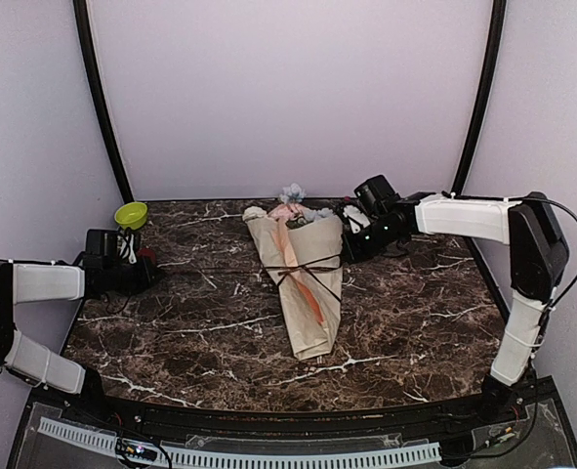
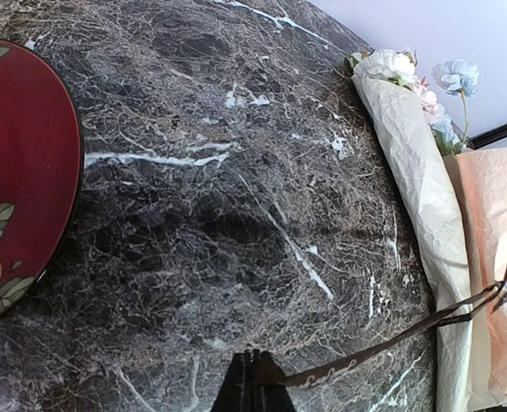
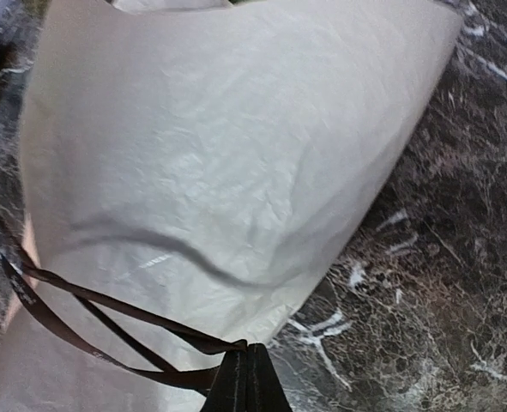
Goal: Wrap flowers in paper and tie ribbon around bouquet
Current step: Adjust the ribbon on the folded bouquet.
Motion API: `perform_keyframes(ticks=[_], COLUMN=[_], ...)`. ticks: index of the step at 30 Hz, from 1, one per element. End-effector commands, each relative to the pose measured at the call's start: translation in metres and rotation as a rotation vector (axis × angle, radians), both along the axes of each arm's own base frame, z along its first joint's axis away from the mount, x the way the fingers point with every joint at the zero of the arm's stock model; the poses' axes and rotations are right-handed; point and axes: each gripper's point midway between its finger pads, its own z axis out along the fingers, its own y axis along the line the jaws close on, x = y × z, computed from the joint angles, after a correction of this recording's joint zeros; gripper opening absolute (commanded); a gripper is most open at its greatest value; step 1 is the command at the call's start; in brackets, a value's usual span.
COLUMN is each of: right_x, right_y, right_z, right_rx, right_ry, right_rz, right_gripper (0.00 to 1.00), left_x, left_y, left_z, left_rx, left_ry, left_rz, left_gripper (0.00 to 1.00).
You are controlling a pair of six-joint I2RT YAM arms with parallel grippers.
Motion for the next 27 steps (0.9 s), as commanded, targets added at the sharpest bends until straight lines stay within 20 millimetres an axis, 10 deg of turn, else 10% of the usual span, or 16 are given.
perform_keyframes(ticks=[1,4,18,27], right_x=[-0.008,-0.015,-0.029,-0.039], right_y=[-0.024,-0.012,0.043,0.051], right_z=[-0.043,-0.052,-0.014,0.025], right_rx=[-0.144,-0.100,0.228,0.382], right_ry=[0.053,0.079,0.091,0.046], right_rz=[-0.014,0.022,0.174,0.215], right_gripper=[0.00,0.00,0.00,0.00], left_x=[0.006,0.011,0.034,0.005], left_y=[-0.009,-0.027,-0.274,-0.344], left_z=[0.024,0.041,0.100,0.086], left_rx=[0.010,0.047,0.256,0.159], left_ry=[-0.078,-0.139,-0.382,-0.478], left_rz=[-0.068,-0.144,-0.781,-1.031], left_gripper=[0.00,0.00,0.00,0.08])
